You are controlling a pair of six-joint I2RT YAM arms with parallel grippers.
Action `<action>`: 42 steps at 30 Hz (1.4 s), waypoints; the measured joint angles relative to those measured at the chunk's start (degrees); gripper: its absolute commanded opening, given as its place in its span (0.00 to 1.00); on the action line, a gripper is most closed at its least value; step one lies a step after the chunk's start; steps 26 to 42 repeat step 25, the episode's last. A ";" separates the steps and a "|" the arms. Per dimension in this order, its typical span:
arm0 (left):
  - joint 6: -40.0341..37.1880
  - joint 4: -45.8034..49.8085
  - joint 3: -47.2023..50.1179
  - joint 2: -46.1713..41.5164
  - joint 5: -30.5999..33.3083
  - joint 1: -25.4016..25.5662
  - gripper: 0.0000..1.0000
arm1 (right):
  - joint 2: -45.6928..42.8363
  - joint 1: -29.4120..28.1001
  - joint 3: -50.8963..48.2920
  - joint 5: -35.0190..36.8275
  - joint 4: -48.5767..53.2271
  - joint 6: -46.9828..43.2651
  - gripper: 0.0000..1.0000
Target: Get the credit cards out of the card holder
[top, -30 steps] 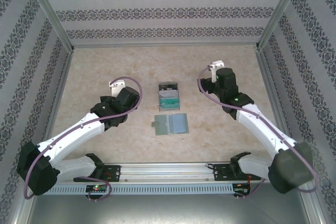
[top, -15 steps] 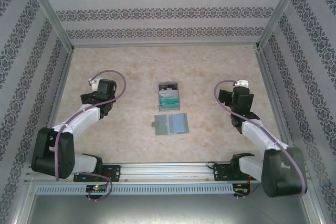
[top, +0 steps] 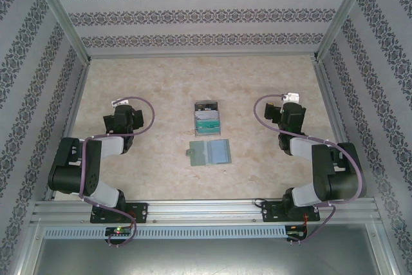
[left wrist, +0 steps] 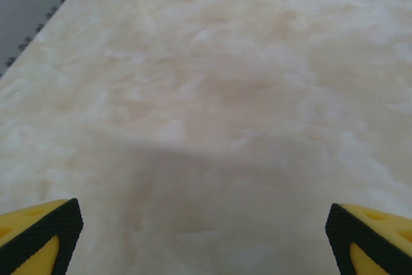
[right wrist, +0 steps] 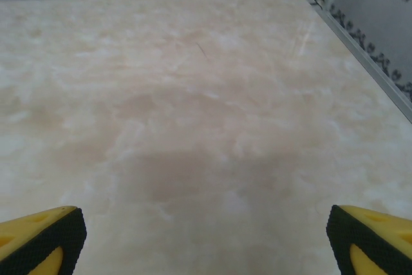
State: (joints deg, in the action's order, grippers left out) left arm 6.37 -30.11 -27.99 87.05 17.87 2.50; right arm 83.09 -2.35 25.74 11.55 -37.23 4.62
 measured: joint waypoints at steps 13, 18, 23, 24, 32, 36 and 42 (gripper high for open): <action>-3.21 -15.80 5.38 2.27 -8.48 -0.39 1.00 | 3.23 0.39 -3.39 -5.97 -10.38 -2.03 0.98; -3.41 -16.26 5.38 2.27 -8.90 -0.39 1.00 | 3.23 0.39 -3.39 -6.14 -11.10 -2.03 0.98; -3.43 -16.39 5.38 2.27 -9.11 -0.39 0.99 | 3.23 0.39 -3.39 -6.38 -11.47 -2.03 0.98; -3.43 -16.41 5.38 2.27 -9.18 -0.39 0.99 | 3.23 0.39 -3.39 -6.47 -11.47 -2.03 0.98; -3.43 -16.44 5.38 2.27 -9.31 -0.39 1.00 | 3.23 0.39 -3.39 -6.51 -11.45 -2.03 0.98; -3.43 -16.44 5.38 2.27 -9.31 -0.39 1.00 | 3.23 0.39 -3.39 -6.51 -11.45 -2.03 0.98; -3.43 -16.44 5.38 2.27 -9.31 -0.39 1.00 | 3.23 0.39 -3.39 -6.51 -11.45 -2.03 0.98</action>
